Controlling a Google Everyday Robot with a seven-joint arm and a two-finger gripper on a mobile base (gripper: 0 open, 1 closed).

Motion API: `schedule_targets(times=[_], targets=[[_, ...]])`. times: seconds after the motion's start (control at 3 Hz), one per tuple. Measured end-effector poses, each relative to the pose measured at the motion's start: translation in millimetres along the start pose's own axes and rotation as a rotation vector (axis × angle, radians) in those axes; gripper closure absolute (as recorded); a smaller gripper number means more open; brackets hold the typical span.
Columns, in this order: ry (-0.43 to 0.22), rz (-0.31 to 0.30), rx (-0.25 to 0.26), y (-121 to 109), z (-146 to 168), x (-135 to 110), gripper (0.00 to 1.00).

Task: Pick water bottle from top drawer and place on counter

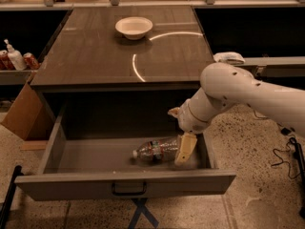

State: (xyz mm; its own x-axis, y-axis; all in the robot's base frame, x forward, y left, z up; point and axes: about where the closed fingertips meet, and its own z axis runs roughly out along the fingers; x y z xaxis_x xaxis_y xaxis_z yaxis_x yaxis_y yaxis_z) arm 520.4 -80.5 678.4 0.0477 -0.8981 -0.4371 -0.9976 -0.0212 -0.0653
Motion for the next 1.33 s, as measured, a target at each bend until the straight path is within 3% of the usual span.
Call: schedule_targets(times=[1.0, 1.33], targets=[[0.061, -0.016, -0.035, -12, 40, 13, 0.00], [0.086, -0.020, -0.047, -11, 50, 13, 0.11]])
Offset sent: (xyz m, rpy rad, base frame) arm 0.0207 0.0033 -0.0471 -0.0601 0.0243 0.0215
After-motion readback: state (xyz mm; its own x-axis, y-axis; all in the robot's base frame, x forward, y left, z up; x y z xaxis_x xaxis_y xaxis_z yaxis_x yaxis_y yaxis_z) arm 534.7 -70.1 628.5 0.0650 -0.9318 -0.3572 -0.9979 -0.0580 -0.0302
